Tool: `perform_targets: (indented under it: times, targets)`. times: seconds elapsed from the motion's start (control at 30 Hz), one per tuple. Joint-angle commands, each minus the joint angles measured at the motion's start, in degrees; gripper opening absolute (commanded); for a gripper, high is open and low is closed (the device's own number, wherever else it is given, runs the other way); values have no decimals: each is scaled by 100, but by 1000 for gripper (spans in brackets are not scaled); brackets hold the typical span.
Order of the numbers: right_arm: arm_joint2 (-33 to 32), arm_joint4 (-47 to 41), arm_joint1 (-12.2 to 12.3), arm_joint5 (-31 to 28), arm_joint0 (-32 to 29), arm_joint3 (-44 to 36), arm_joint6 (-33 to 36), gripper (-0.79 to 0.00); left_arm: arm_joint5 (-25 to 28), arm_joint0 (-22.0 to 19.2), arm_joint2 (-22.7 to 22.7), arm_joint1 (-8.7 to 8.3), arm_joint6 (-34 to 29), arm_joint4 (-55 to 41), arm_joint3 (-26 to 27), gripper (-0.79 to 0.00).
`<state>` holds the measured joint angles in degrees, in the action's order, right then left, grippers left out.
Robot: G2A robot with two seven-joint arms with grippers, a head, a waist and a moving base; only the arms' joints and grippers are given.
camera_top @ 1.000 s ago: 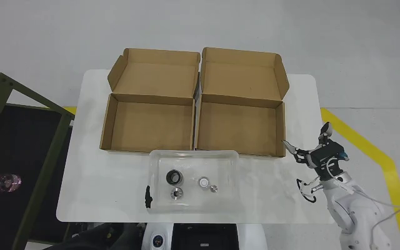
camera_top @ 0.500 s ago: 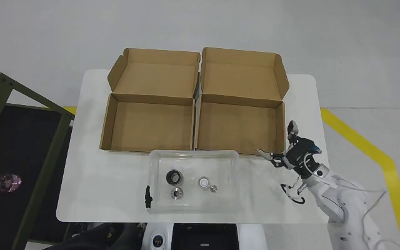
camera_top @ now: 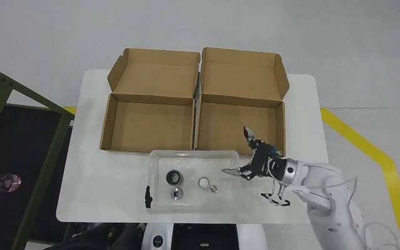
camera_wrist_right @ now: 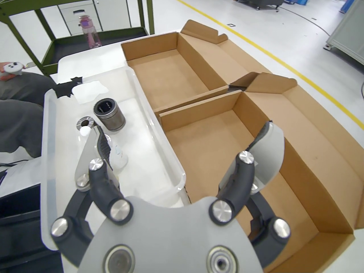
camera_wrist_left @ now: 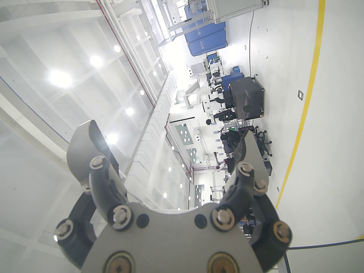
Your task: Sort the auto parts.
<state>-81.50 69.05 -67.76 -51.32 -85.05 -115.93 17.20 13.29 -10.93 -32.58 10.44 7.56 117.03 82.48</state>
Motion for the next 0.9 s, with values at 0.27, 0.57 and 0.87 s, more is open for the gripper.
perform_targets:
  times: [0.27, 0.57, 0.87]
  targets:
    - [600, -159, 66, -408, 303, -72, 819, 0, 0, 0, 0, 0, 0, 0, 0, 0]
    - [1156, -28, 103, -447, 456, -119, 1223, 0, 0, 0, 0, 0, 0, 0, 0, 0]
    - [1646, 398, 120, -409, 658, 15, 1328, 0, 0, 0, 0, 0, 0, 0, 0, 0]
